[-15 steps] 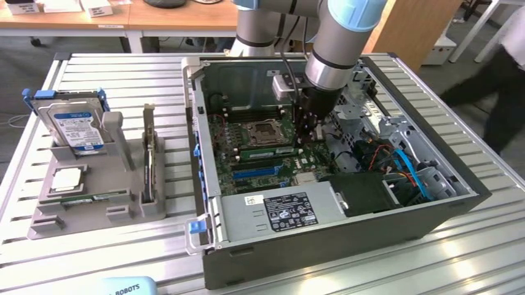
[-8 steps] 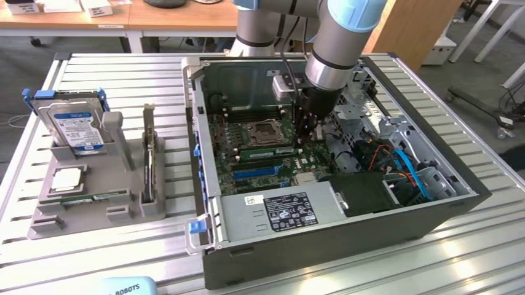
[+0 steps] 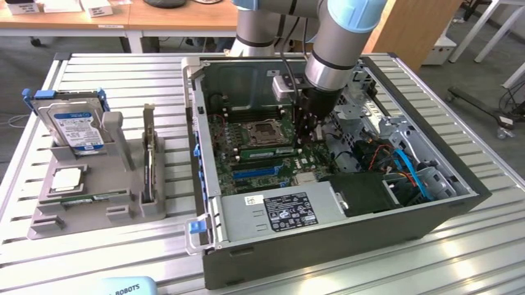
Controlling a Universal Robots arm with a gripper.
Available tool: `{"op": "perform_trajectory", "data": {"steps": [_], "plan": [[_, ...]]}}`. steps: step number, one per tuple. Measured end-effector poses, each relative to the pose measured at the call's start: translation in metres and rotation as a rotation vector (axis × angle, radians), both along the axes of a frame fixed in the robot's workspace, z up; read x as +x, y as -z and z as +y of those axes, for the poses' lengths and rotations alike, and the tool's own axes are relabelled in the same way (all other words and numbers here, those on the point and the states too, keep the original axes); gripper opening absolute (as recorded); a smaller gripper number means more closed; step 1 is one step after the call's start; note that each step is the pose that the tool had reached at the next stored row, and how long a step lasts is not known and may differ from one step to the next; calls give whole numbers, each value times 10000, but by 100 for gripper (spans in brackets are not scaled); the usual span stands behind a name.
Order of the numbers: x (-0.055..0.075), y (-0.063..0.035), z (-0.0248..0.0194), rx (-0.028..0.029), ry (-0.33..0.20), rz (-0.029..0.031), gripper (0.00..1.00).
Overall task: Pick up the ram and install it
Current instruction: 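Press down the ram until it locks into place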
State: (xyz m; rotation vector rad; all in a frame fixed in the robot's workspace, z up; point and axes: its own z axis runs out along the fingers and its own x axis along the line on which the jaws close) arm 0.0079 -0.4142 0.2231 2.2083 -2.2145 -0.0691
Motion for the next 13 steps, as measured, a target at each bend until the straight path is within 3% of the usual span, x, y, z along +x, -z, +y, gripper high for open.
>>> {"op": "perform_trajectory", "data": {"steps": [13], "plan": [[0,8,0,2,0,-1,10]]}}
